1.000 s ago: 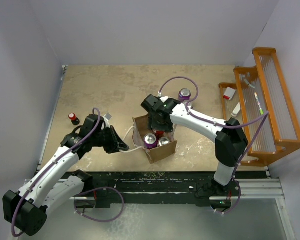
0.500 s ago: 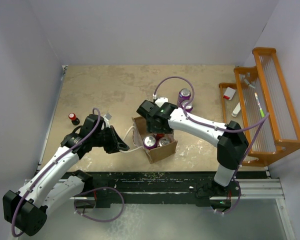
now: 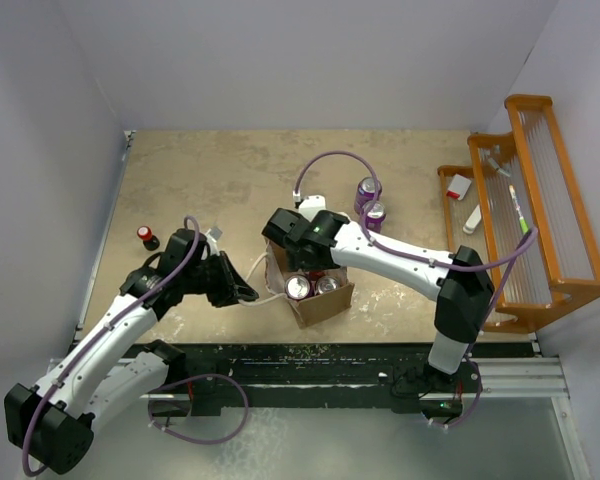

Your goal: Take the beverage out of the canvas bag

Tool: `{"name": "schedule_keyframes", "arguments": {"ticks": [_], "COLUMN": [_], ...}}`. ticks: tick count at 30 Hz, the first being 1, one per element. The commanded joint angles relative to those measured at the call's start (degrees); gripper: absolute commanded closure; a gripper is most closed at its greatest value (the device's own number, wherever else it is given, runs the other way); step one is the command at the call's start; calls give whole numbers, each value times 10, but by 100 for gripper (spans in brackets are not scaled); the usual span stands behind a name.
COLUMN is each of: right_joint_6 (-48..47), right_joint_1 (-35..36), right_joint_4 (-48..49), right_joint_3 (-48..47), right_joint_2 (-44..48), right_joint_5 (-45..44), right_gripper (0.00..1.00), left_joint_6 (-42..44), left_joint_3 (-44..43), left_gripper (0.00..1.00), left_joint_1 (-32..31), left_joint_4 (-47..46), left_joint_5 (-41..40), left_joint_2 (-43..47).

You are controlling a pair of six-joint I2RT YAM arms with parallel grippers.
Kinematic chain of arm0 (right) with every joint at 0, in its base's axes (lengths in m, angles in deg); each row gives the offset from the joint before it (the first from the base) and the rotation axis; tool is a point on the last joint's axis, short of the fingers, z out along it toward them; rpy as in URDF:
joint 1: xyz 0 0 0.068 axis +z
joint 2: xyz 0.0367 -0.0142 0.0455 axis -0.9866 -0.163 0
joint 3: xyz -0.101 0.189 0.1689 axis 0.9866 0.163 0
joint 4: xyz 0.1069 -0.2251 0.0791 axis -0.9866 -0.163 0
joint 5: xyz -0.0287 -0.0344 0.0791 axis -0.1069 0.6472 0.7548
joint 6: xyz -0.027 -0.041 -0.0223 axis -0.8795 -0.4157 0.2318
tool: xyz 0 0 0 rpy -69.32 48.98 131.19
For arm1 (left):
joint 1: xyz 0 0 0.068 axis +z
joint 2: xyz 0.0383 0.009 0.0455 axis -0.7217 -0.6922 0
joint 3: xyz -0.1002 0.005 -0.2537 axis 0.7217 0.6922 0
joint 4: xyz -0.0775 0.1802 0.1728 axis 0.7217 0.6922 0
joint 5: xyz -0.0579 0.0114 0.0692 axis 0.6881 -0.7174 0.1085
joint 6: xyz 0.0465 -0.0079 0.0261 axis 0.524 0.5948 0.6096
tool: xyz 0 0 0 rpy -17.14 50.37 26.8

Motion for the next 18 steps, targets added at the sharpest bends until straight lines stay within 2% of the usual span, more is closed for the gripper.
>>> {"name": "schedule_keyframes", "arguments": {"ticks": [1, 18], "right_joint_6": [-4, -38], "right_joint_1": [8, 8], "right_joint_4": [-26, -18], "right_joint_3": [-58, -164], "right_joint_2": [29, 56], "right_joint_5": [-36, -3], "right_gripper": [100, 100], "left_joint_6": [-6, -10], "left_joint_3": [-2, -7], "left_gripper": [100, 100], "left_joint_1": [1, 1], "left_joint_4": [-5, 3], "left_joint_5": [-3, -8], "left_joint_2": [15, 19]}}
